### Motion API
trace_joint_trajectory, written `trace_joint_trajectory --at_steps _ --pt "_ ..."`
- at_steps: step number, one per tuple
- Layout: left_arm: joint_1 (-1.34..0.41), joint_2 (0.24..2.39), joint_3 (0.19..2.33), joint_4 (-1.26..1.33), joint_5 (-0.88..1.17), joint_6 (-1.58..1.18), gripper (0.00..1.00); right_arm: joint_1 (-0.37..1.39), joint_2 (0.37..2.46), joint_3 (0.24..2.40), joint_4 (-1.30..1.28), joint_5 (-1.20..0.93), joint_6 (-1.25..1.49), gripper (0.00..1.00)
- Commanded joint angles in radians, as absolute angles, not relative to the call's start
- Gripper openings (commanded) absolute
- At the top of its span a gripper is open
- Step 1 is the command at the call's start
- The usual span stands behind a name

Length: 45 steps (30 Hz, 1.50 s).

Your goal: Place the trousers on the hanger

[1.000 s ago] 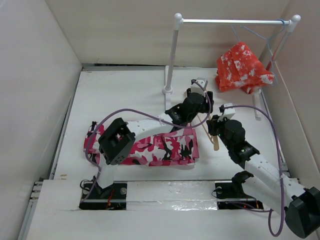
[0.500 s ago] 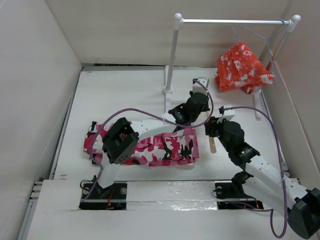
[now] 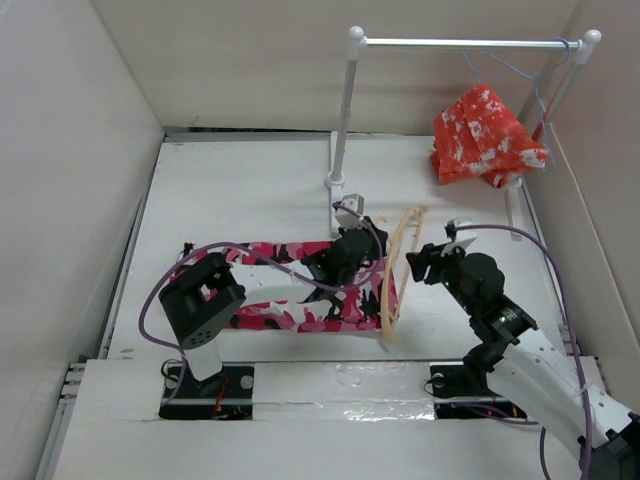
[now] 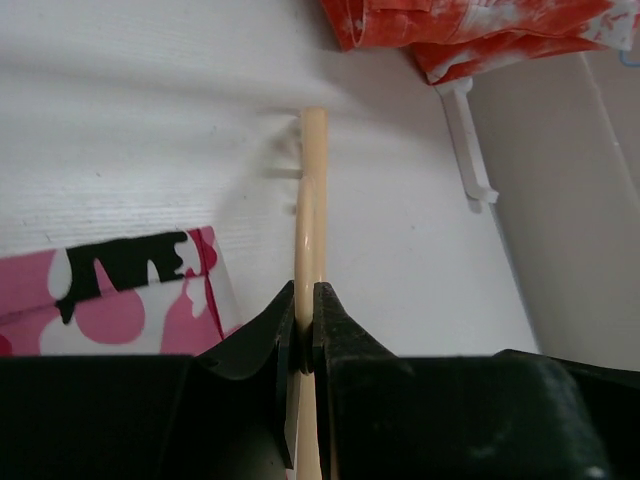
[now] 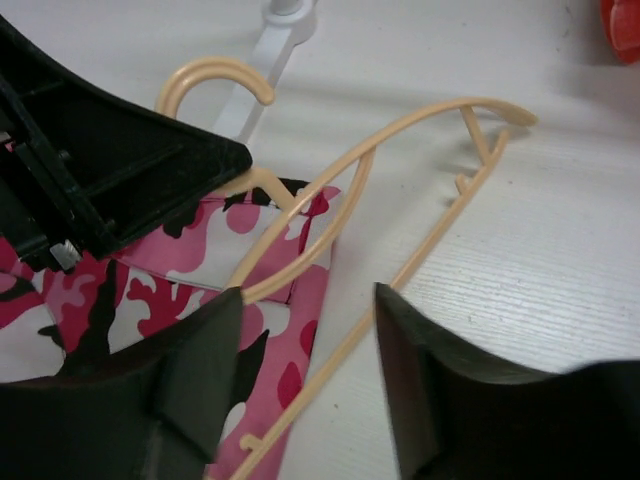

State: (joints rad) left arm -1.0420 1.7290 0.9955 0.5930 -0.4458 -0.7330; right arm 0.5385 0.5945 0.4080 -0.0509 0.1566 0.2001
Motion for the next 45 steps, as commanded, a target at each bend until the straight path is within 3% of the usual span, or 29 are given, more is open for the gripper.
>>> trace_joint_trajectory --at_steps 1,4,7,9,11,16,21,25,33,36,39,40,41,43,45 --pt "-1.106 1.648 0.896 0.741 -0.507 -0.912 0.00 0.548 0.572 0.410 -0.106 0.084 0.190 0.34" --pt "-1.138 1.634 0.836 0.765 -0.577 -0.966 0.00 0.548 0.569 0.390 -0.109 0.028 0.193 0.12" --pt "-1.150 1.635 0.777 0.819 -0.630 -1.022 0.00 0.548 0.580 0.327 -0.036 -0.033 0.212 0.01" --pt "-1.161 1.644 0.761 0.838 -0.672 -1.026 0.00 0.548 0.603 0.292 0.027 -0.057 0.230 0.01" --pt "-1.161 1.660 0.752 0.830 -0.705 -1.037 0.00 0.548 0.627 0.276 0.084 -0.087 0.253 0.03" --pt "-1.161 1.664 0.729 0.868 -0.738 -1.013 0.00 0.548 0.750 0.276 0.129 -0.100 0.256 0.28" --pt "-1.161 1.675 0.730 0.859 -0.742 -1.003 0.00 0.548 0.899 0.268 0.258 -0.104 0.262 0.42" --pt "-1.161 1.677 0.712 0.867 -0.735 -0.997 0.00 0.548 1.017 0.310 0.261 -0.081 0.239 0.59" --pt "-1.161 1.684 0.686 0.885 -0.729 -0.988 0.00 0.548 1.184 0.304 0.368 -0.094 0.270 0.58" --pt "-1.161 1.687 0.678 0.885 -0.735 -0.976 0.00 0.548 1.213 0.298 0.409 -0.133 0.272 0.53" --pt "-1.161 1.692 0.672 0.891 -0.739 -0.969 0.00 0.548 1.233 0.293 0.433 -0.144 0.279 0.26" --pt "-1.161 1.692 0.667 0.893 -0.741 -0.966 0.00 0.548 1.232 0.293 0.434 -0.144 0.281 0.12" --pt "-1.161 1.692 0.664 0.893 -0.749 -0.959 0.00 0.548 1.215 0.290 0.436 -0.149 0.281 0.07" --pt "-1.161 1.686 0.652 0.896 -0.758 -0.947 0.00 0.539 1.177 0.282 0.446 -0.155 0.285 0.00" --pt "-1.161 1.677 0.640 0.897 -0.770 -0.927 0.00 0.538 1.097 0.276 0.428 -0.147 0.288 0.00"
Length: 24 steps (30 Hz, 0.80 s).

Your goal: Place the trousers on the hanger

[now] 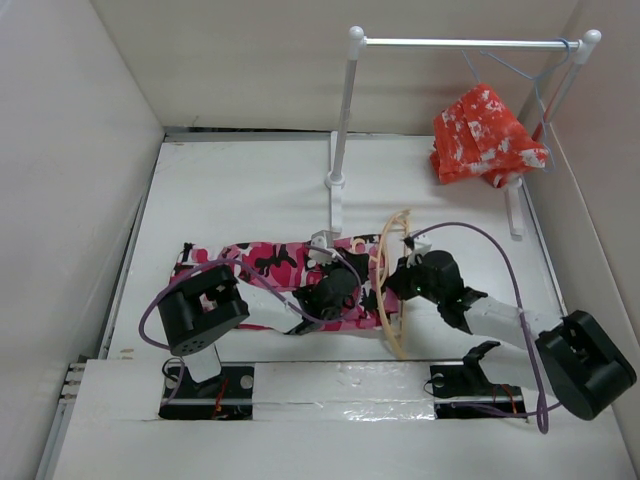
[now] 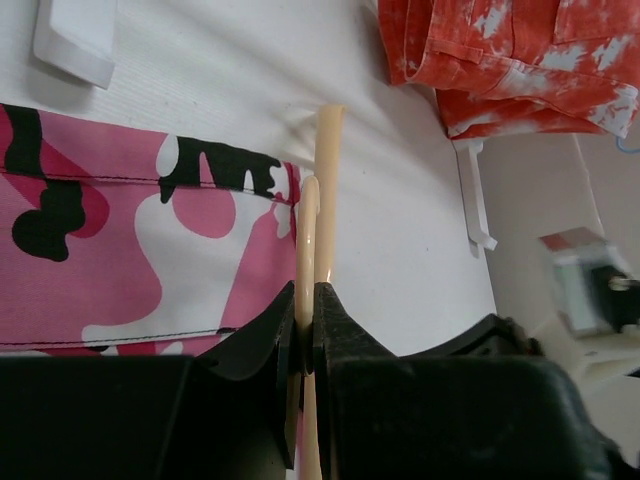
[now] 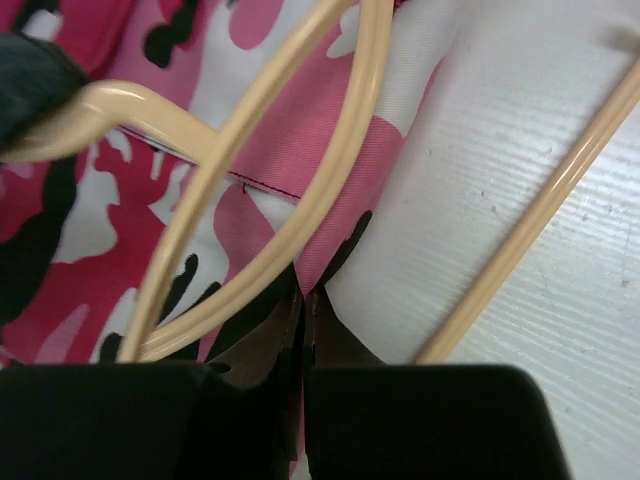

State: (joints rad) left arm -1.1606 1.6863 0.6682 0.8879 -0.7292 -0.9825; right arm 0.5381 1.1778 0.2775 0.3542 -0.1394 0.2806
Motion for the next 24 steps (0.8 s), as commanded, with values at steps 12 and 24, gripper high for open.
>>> trace_joint_trajectory --at_steps 12,24 --pt "-1.161 1.528 0.494 0.795 -0.882 -0.925 0.00 0.420 0.864 0.278 0.215 -0.127 0.258 0.00" --pt "-1.161 1.388 0.408 0.663 -0.922 -0.896 0.00 0.235 0.631 0.268 0.118 -0.110 0.268 0.00"
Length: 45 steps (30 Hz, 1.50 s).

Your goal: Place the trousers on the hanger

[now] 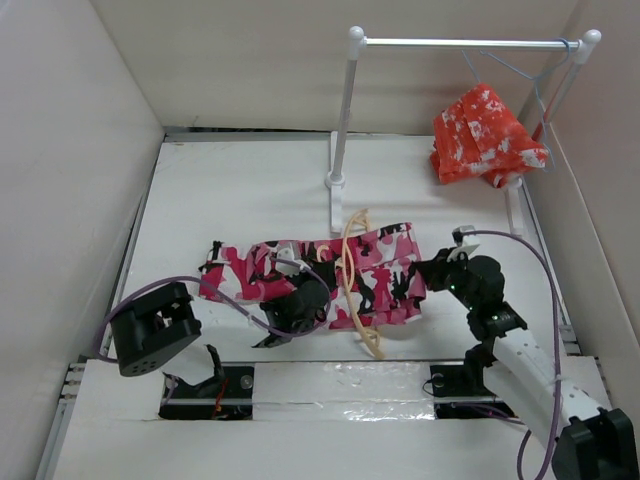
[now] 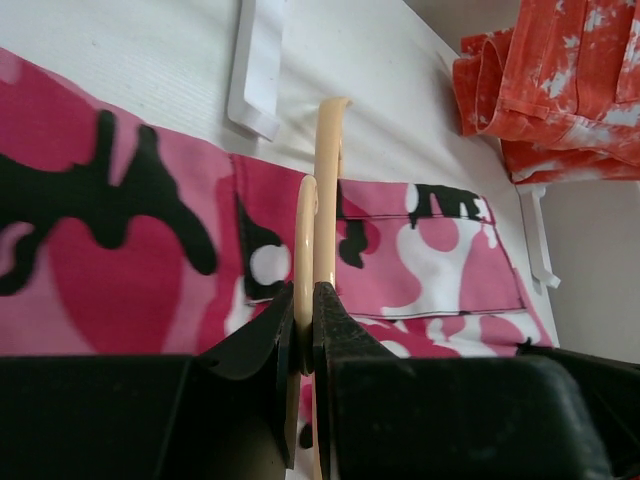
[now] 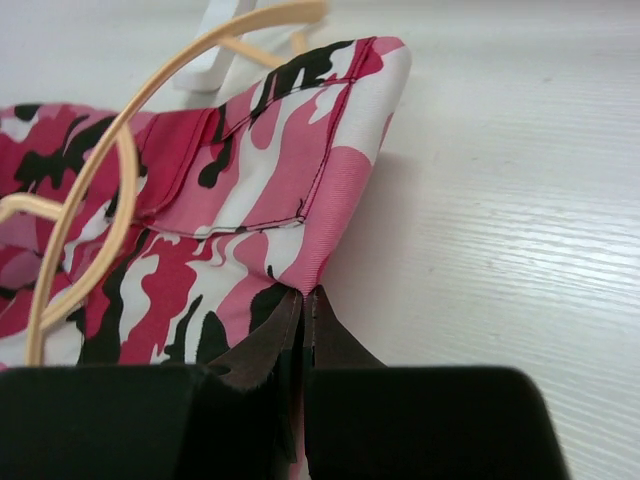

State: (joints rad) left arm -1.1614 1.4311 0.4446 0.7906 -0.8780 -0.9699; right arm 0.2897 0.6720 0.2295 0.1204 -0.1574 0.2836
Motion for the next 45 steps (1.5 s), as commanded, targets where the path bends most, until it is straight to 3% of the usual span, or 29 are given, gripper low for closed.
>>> trace_joint_trajectory --at_steps 1,13,21,45 --pt "-1.161 1.367 0.407 0.641 -0.919 -0.882 0.00 0.221 0.629 0.275 0.111 -0.113 0.261 0.00" --pt "-1.161 1.169 0.383 0.445 -0.954 -0.833 0.00 0.068 0.630 0.321 0.077 -0.141 0.218 0.00" --pt "-1.161 1.167 0.402 0.410 -0.985 -0.804 0.00 0.002 0.608 0.325 0.057 -0.144 0.207 0.00" --pt "-1.183 1.097 0.574 0.399 -0.859 -0.621 0.00 0.002 0.658 0.311 0.120 -0.204 0.219 0.02"
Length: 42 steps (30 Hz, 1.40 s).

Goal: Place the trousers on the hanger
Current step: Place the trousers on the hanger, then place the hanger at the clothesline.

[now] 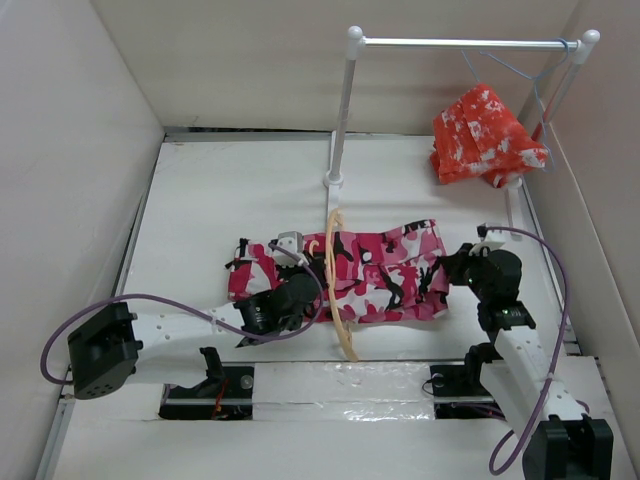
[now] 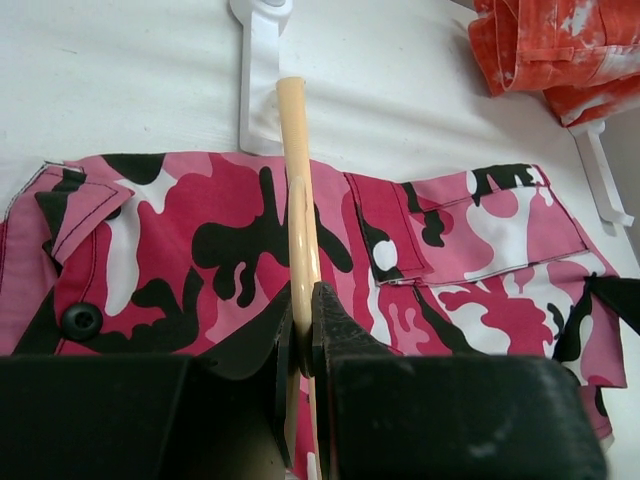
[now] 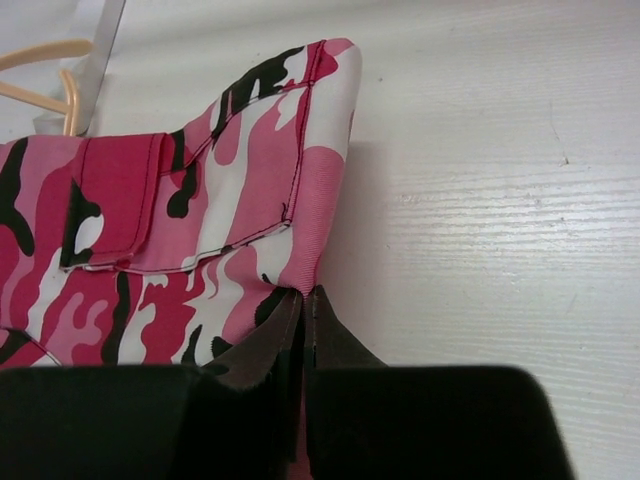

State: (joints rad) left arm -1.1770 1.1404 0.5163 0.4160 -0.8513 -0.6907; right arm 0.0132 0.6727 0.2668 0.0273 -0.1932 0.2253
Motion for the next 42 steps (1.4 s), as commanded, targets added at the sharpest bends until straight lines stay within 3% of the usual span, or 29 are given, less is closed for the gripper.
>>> trace_joint_trajectory --at_steps 1,4,5,6,8,9,12,15,16,17,19,20,23,25,26,28,34,40,42 --pt "-1.183 1.098 0.583 0.399 -0.856 -0.621 0.00 0.002 0.658 0.314 0.123 -0.215 0.219 0.08" --pt "-1.183 1.095 0.635 0.388 -0.836 -0.589 0.00 0.002 0.655 0.340 0.101 -0.273 0.180 0.37" --pt "-1.183 1.094 0.667 0.384 -0.831 -0.568 0.00 0.002 0.650 0.375 0.094 -0.323 0.164 0.61" --pt "-1.183 1.089 0.682 0.376 -0.827 -0.562 0.00 0.002 0.643 0.399 0.065 -0.346 0.152 0.73" --pt "-1.195 1.069 0.709 0.393 -0.828 -0.534 0.00 0.017 0.606 0.474 0.028 -0.367 0.129 0.92" --pt "-1.206 1.062 0.715 0.406 -0.833 -0.503 0.00 0.049 0.592 0.495 0.003 -0.362 0.127 0.94" --pt "-1.215 1.051 0.755 0.411 -0.828 -0.482 0.00 0.150 0.557 0.550 -0.029 -0.324 0.155 0.93" --pt "-1.215 1.065 0.779 0.419 -0.822 -0.474 0.00 0.251 0.563 0.522 0.064 -0.340 0.259 0.79" --pt "-1.215 1.078 0.787 0.420 -0.821 -0.468 0.00 0.331 0.569 0.506 0.101 -0.345 0.294 0.69" --pt "-1.215 1.084 0.807 0.417 -0.818 -0.466 0.00 0.374 0.581 0.491 0.133 -0.342 0.357 0.38" --pt "-1.215 1.104 0.828 0.400 -0.807 -0.466 0.00 0.498 0.615 0.466 0.216 -0.322 0.402 0.01" --pt "-1.215 1.111 0.844 0.400 -0.804 -0.462 0.00 0.541 0.624 0.468 0.221 -0.299 0.422 0.00" --pt "-1.215 1.137 0.879 0.382 -0.804 -0.459 0.00 0.712 0.637 0.472 0.229 -0.123 0.443 0.02" --pt "-1.215 1.150 0.885 0.388 -0.801 -0.459 0.00 0.785 0.656 0.466 0.253 -0.077 0.465 0.30" --pt "-1.215 1.150 0.884 0.397 -0.796 -0.456 0.00 0.845 0.669 0.460 0.268 -0.063 0.483 0.57" --pt "-1.215 1.163 0.884 0.423 -0.792 -0.449 0.00 0.894 0.708 0.459 0.313 -0.043 0.497 0.70" --pt "-1.215 1.198 0.916 0.439 -0.775 -0.440 0.00 0.969 0.867 0.431 0.454 -0.011 0.580 0.70" --pt "-1.215 1.206 0.937 0.463 -0.761 -0.425 0.00 0.979 0.956 0.442 0.488 0.034 0.598 0.60" --pt "-1.215 1.207 0.939 0.474 -0.749 -0.425 0.00 0.979 0.966 0.440 0.495 0.049 0.603 0.53"
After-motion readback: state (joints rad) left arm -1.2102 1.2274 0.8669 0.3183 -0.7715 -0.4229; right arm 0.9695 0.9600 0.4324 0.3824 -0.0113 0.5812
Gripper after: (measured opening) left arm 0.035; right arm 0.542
